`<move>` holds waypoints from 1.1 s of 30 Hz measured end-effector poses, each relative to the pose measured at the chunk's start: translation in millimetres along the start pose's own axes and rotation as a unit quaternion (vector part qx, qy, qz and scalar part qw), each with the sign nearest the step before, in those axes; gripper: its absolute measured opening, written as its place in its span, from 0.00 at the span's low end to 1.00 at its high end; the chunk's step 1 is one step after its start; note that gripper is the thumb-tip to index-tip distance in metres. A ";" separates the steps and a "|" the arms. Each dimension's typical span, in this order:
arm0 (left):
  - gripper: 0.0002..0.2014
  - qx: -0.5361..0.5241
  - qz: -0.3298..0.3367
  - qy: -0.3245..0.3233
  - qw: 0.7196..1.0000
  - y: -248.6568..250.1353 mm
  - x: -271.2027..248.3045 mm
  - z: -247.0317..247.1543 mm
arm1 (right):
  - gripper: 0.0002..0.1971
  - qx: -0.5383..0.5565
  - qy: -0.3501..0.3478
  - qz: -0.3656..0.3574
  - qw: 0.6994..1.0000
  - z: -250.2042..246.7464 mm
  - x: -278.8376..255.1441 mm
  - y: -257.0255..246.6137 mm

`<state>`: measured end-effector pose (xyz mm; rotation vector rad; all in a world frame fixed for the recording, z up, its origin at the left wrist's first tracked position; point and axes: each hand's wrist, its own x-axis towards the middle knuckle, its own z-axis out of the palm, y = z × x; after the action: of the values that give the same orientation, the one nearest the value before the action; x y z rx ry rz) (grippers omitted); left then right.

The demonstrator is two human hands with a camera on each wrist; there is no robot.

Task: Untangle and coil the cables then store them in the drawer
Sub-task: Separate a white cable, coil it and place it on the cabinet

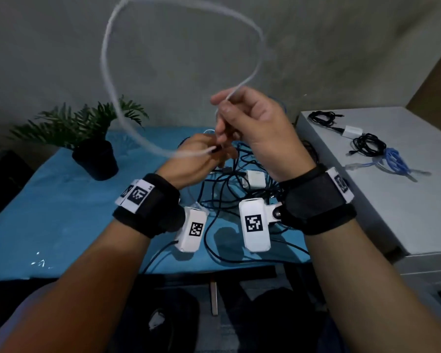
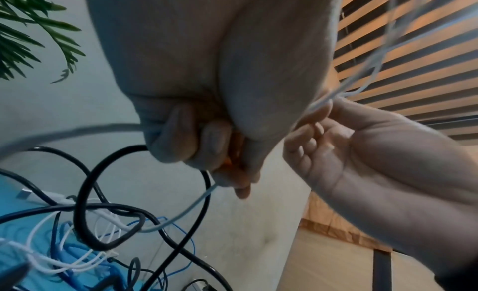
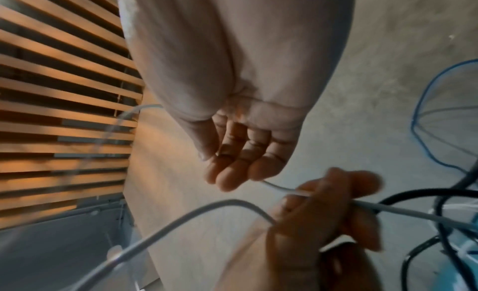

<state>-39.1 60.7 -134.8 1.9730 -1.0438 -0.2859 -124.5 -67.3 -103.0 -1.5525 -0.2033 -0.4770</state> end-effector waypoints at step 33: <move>0.18 -0.519 0.009 0.108 0.848 10.3 12.0 -51.7 | 0.21 -0.373 -0.046 0.201 0.904 -21.8 5.7 59.0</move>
<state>-9.4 79.0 -93.5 0.9700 -0.5443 -0.4789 -98.6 -92.6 -154.7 -2.3032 0.2652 -0.1447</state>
